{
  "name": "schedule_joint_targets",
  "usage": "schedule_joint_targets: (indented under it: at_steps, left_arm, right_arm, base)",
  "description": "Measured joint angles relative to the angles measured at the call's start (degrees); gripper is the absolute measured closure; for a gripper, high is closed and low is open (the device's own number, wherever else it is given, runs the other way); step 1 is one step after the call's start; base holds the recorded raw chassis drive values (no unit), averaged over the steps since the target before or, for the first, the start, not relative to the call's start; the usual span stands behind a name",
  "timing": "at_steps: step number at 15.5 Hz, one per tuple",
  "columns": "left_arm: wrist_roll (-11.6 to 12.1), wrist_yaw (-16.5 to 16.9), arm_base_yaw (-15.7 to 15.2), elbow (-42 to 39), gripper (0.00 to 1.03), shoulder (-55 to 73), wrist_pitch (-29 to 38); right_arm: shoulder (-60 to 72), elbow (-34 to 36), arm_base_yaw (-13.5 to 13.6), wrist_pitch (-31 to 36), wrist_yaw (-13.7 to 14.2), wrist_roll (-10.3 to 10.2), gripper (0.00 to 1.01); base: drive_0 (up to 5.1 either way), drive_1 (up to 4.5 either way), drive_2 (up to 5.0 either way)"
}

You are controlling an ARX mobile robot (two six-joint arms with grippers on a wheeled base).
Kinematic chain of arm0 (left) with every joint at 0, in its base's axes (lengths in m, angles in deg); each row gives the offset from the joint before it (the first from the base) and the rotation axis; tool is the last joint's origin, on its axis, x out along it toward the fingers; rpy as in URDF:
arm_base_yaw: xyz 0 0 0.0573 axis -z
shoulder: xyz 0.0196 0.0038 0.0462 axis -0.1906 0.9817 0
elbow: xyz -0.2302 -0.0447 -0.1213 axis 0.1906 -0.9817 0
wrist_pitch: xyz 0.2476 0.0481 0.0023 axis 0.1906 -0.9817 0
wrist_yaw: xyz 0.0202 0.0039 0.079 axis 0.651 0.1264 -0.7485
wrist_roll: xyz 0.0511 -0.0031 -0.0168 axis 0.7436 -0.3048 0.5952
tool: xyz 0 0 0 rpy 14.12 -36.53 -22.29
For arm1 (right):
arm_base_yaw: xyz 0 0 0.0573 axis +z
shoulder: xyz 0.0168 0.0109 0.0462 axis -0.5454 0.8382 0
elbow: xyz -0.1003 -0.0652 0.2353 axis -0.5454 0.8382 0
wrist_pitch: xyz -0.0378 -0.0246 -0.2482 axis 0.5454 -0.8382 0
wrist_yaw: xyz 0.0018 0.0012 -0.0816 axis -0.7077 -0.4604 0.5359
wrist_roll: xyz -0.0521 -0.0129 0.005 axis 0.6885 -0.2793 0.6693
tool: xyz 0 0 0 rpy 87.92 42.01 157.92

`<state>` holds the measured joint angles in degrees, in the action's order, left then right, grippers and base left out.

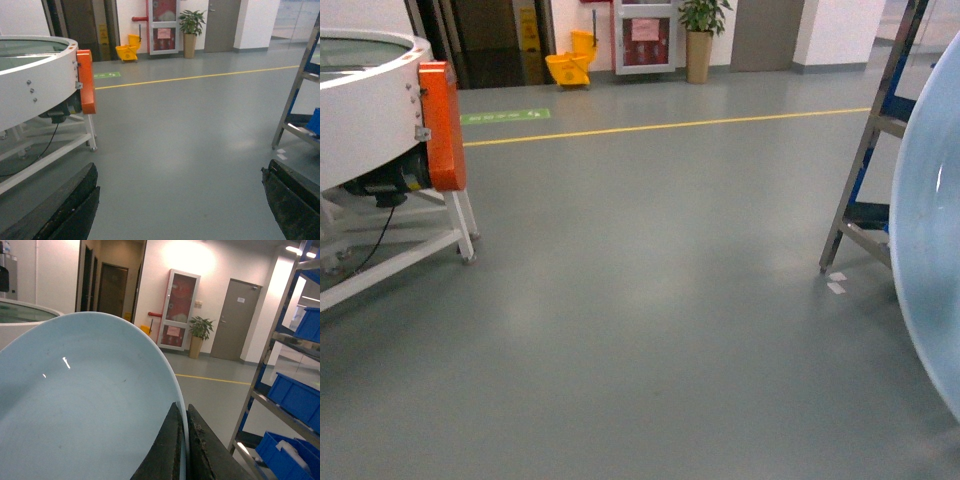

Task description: Place blue tray on left shelf second layer neatly

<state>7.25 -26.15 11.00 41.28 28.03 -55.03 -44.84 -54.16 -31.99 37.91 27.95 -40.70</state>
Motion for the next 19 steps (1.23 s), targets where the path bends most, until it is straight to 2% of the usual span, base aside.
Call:
schedule_joint_targets:
  at_steps: [8,19]
  left_arm:
    - [0.0,-0.1,-0.1,0.0,0.05,0.0,-0.2]
    - [0.0,0.0,0.0,0.0,0.05,0.0,0.0]
  right_arm:
    - [-0.1,0.0,0.0,0.1,-0.1,0.0,0.99]
    - [0.0,0.0,0.0,0.0,0.0,0.0,0.99]
  base:
    - [-0.5,3.8,-4.8]
    - [-1.6,-1.62,-1.6]
